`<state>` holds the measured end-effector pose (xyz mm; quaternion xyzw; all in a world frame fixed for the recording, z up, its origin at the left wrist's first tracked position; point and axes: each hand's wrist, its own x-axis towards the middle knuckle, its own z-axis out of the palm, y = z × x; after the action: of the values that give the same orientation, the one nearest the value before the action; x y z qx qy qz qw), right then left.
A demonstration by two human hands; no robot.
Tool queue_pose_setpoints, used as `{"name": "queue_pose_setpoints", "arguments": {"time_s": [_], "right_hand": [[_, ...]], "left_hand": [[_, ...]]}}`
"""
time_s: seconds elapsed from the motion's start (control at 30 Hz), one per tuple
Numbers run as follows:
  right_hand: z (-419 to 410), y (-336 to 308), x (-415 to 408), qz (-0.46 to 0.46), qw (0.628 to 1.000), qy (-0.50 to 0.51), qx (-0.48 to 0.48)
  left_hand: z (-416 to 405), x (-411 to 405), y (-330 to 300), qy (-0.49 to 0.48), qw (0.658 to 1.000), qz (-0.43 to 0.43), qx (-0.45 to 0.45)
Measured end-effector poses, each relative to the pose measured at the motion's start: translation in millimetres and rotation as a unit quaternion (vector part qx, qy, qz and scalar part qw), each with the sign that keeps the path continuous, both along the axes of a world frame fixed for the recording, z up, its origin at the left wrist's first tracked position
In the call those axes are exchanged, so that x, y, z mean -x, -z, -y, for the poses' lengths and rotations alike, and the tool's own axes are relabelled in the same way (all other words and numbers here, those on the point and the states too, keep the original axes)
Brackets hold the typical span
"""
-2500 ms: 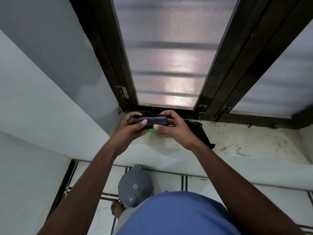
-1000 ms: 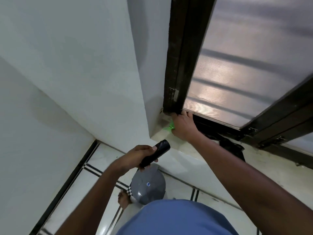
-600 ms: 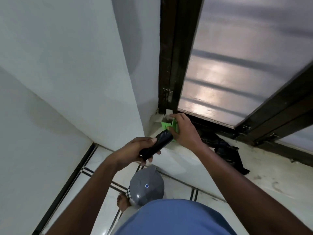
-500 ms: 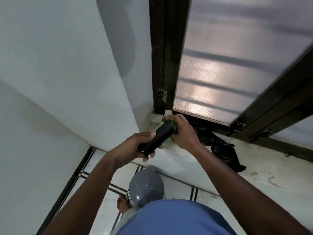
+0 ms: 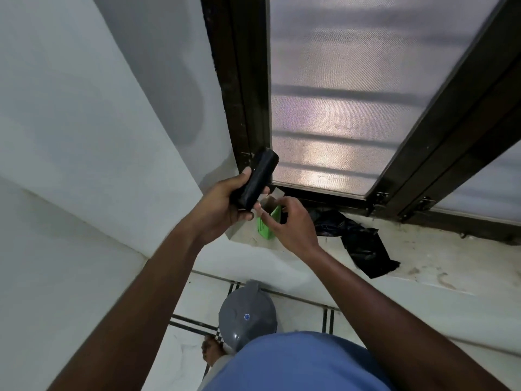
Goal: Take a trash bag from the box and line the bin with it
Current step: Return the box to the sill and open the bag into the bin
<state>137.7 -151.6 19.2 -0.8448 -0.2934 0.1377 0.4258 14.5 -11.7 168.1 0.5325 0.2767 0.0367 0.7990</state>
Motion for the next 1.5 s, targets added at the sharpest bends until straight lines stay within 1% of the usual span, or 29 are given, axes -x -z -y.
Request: {"name": "queue_pose_setpoints", "arguments": {"time_s": [0.03, 0.07, 0.13, 0.17, 0.23, 0.3, 0.37, 0.47, 0.6, 0.67, 0.77, 0.87, 0.9, 0.93, 1.0, 1.03, 1.13, 1.17, 1.23, 1.27, 1.3, 1.33, 1.37, 1.4, 1.43, 1.47, 1.5], "right_hand": [[-0.1, 1.7, 0.0, 0.001, 1.000, -0.002, 0.006], [0.1, 2.5, 0.3, -0.001, 1.000, -0.006, 0.008], [2.4, 4.2, 0.4, -0.005, 1.000, -0.024, 0.002], [3.6, 5.8, -0.1, -0.009, 0.999, -0.031, -0.003], [6.5, 6.3, 0.5, -0.016, 0.999, -0.033, -0.011], [7.2, 6.6, 0.0, -0.027, 0.999, -0.031, -0.019], [8.0, 5.8, 0.2, -0.036, 0.999, -0.035, -0.019], [8.5, 2.9, -0.5, -0.039, 0.998, -0.043, -0.010], [9.3, 1.9, -3.0, -0.037, 0.998, -0.053, 0.003], [9.5, 2.3, -3.4, -0.029, 0.998, -0.063, 0.011], [8.5, 2.7, -2.2, -0.025, 0.997, -0.069, 0.021], [7.1, 2.4, -1.3, -0.035, 0.997, -0.069, 0.020], [7.2, 2.0, -1.1, -0.035, 0.997, -0.067, 0.017], [7.4, 1.9, -1.3, -0.037, 0.997, -0.065, 0.011], [8.1, 1.4, -1.5, -0.054, 0.997, -0.056, -0.008], [8.6, 1.4, -2.1, -0.067, 0.997, -0.044, -0.019], [8.6, 5.2, -5.7, -0.089, 0.995, -0.006, -0.051], [8.8, 6.7, -6.8, -0.091, 0.994, 0.004, -0.058], [9.2, 10.0, -7.1, -0.085, 0.994, 0.019, -0.070], [9.5, 11.9, -6.6, -0.077, 0.994, 0.026, -0.078], [10.1, 13.8, -5.5, -0.068, 0.994, 0.033, -0.085], [10.7, 14.4, -3.8, -0.056, 0.994, 0.040, -0.088], [11.7, 15.0, -1.3, -0.045, 0.994, 0.046, -0.087], [12.6, 15.1, 1.1, -0.034, 0.995, 0.049, -0.081], [13.9, 14.6, 4.0, -0.024, 0.996, 0.050, -0.072], [14.7, 14.2, 6.5, -0.014, 0.997, 0.049, -0.062], [15.8, 13.0, 8.9, -0.011, 0.997, 0.048, -0.055]], "left_hand": [[-1.8, -2.8, 2.7, 0.002, 1.000, -0.019, -0.018], [-3.3, -4.5, 5.4, 0.009, 0.997, -0.045, -0.055], [-5.2, -7.0, 11.9, 0.030, 0.979, -0.109, -0.171], [-6.2, -8.6, 14.9, 0.046, 0.960, -0.142, -0.235], [-7.0, -10.9, 20.2, 0.097, 0.909, -0.194, -0.357], [-7.2, -12.7, 25.2, 0.151, 0.855, -0.224, -0.442], [-4.7, -13.3, 32.4, 0.178, 0.816, -0.242, -0.494], [-2.8, -13.3, 45.8, 0.190, 0.761, -0.253, -0.567], [-3.7, -15.6, 53.2, 0.212, 0.711, -0.239, -0.626], [-4.2, -19.8, 52.4, 0.227, 0.678, -0.226, -0.661], [-3.4, -29.8, 46.8, 0.257, 0.612, -0.220, -0.715], [-1.4, -39.7, 43.0, 0.284, 0.528, -0.203, -0.774], [-0.9, -42.1, 42.5, 0.286, 0.514, -0.185, -0.787], [-1.1, -43.8, 42.7, 0.283, 0.519, -0.165, -0.789], [-1.8, -45.0, 43.6, 0.257, 0.556, -0.141, -0.778], [-1.7, -45.1, 44.1, 0.235, 0.576, -0.143, -0.770], [-2.1, -40.7, 50.7, 0.181, 0.633, -0.188, -0.729], [-2.9, -38.9, 53.7, 0.176, 0.652, -0.209, -0.707], [-5.0, -34.1, 63.5, 0.202, 0.683, -0.264, -0.650], [-5.7, -31.7, 70.2, 0.219, 0.705, -0.286, -0.611], [-5.7, -28.9, 79.0, 0.226, 0.739, -0.297, -0.560], [-4.5, -25.9, 87.9, 0.217, 0.787, -0.301, -0.493], [-1.5, -23.5, 96.2, 0.192, 0.842, -0.294, -0.410], [2.8, -21.3, 102.3, 0.162, 0.887, -0.282, -0.328], [6.9, -20.1, 107.3, 0.135, 0.919, -0.265, -0.259], [10.1, -19.5, 111.1, 0.111, 0.941, -0.246, -0.203], [12.9, -19.0, 113.4, 0.095, 0.957, -0.224, -0.161]]}}
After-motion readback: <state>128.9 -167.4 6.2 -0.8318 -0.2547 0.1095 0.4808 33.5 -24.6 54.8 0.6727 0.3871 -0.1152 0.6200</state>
